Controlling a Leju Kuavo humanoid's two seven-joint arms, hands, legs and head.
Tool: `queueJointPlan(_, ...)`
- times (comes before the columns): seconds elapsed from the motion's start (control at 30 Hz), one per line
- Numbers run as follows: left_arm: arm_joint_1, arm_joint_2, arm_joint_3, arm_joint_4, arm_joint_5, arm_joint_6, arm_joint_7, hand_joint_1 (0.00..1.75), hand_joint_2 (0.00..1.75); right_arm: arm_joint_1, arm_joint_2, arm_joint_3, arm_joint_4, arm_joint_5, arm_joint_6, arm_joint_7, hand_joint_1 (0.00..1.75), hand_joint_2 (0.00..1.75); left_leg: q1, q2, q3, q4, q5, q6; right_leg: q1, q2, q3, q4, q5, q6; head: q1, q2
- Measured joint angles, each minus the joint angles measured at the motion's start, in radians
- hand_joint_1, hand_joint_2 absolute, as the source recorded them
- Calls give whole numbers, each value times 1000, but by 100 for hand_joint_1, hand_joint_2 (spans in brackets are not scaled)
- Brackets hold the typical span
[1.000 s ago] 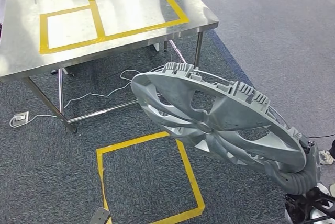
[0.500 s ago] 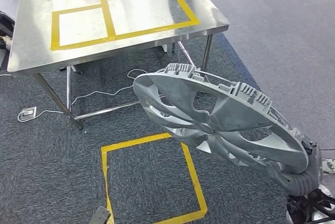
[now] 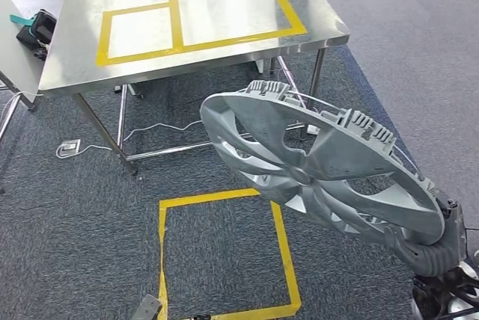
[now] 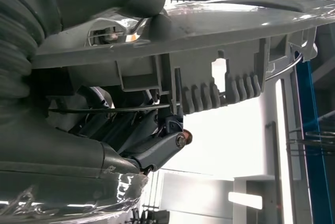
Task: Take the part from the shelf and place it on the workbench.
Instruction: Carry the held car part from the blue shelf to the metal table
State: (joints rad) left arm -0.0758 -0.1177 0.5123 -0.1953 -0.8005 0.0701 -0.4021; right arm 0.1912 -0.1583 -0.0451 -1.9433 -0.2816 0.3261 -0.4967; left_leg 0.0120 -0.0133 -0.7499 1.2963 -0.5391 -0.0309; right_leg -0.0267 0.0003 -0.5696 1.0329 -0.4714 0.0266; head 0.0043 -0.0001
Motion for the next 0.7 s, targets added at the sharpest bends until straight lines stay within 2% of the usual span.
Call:
queueJointPlan(0.03,1,-1,0,0,0,-1,0,0,175,0,0,0,0,-1,0,0,175,175,-1,0,9,-16,19,4,2,-4,1,0,0,0,0,0)
queueJointPlan(0.1,0,-1,0,0,1,-2,0,0,175,-2,0,-1,0,-1,2,0,175,175,-4,3,76,-141,84,16,4,-8,4,0,-1,1,0,0)
queueJointPlan(0.13,-1,0,0,0,1,-3,0,0,175,-3,0,-1,0,-2,3,0,175,175,-7,6,111,-209,105,23,7,-9,4,2,-3,4,0,0)
queueJointPlan(0.17,-2,-1,0,0,1,-4,0,0,175,-3,0,-2,0,-2,4,0,175,175,-9,9,136,-258,117,26,9,-10,2,3,-4,7,1,0)
queueJointPlan(0.2,-2,-2,0,0,2,-5,1,0,175,-4,1,-3,0,-3,4,0,175,175,-10,11,147,-283,118,21,12,-10,0,4,-5,6,1,0)
queueJointPlan(0.3,-1,-4,0,0,2,-8,5,0,175,-6,1,-6,0,-3,6,0,175,175,-11,10,147,-293,118,9,13,-12,0,-3,-2,0,2,0)
queueJointPlan(0.53,-2,-4,0,0,2,-10,18,0,175,-17,2,-14,0,-3,12,0,175,175,-13,9,146,-291,117,26,11,-13,10,-25,10,21,2,0)
queueJointPlan(0.7,-2,-2,0,0,-3,-7,22,0,175,-16,3,-22,0,-3,12,0,175,175,-21,9,146,-296,109,53,4,-12,17,-29,21,47,1,0)
